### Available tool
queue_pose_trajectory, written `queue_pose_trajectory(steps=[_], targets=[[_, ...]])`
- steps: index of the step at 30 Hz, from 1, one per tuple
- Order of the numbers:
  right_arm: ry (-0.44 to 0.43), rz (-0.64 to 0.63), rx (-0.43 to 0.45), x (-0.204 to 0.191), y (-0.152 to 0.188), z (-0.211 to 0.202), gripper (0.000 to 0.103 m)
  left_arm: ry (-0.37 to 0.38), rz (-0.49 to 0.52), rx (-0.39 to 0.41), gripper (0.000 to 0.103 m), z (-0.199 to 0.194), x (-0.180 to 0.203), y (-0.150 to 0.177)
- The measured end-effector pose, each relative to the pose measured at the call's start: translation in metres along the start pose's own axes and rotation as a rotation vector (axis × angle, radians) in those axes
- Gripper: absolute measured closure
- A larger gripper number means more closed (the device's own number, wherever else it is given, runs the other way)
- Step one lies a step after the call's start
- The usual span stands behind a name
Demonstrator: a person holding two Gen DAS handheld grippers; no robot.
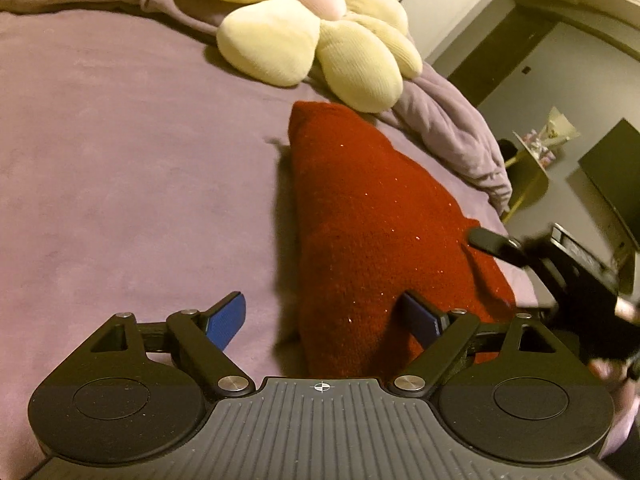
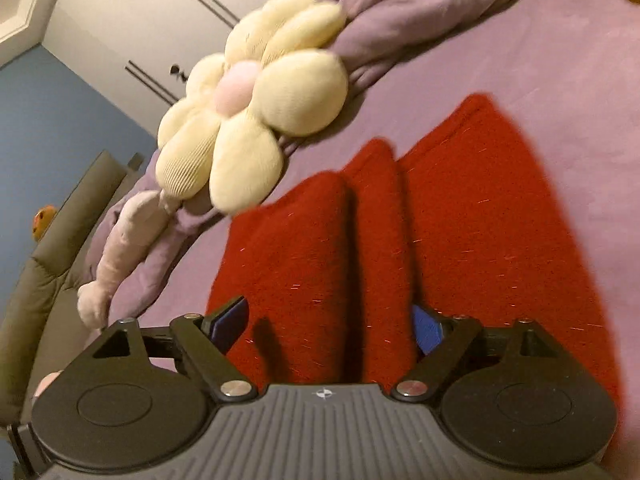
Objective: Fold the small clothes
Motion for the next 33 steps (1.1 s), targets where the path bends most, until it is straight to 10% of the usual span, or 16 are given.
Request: queue_pose_trajectory(steps=[2,7,13,18,28,33], targets=[[-0.004,-0.045,-0.005,-0.013,0.001,0.008,0.077,-0.017,0.02,0.011,0.014,-0.008,0.002,0.004],[0.189,-0.378,0.135,-0.046,0.001,-0.015,0.083,-0.004,0.118,0.052,0.015,-0.034,0.028,0.019],[0.388,-0.549,0.353,-0.043,-0.006,-0.079,0.083,0.021,0.173,-0.036,0.012,-0.017,0.047,0.041],[0.528,-0.602,0.205,0.023,0.01,-0.05,0.083,0.012,0.171,-0.099,0.007,0.009,0.051,0.049],[0.403,-0.354,0.285,0.026,0.011,-0.114,0.065,0.015,0.167,-0.114,0.008,-0.015,0.043,0.056],[0.303,-0.271,0.274,0.033,0.043,-0.148,0.037,-0.018,0.153,-0.107,0.009,-0.037,0.033,0.066]])
Point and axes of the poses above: each gripper's, at about its wrist camera, not at the fingertips, and z roughly the way its jaws point, x to its right, y to its underside, the point moved 9 cm from there along z, roughly the way its jaws point, and after that the axes turned 1 degree about -x, right-handed, at the moved point
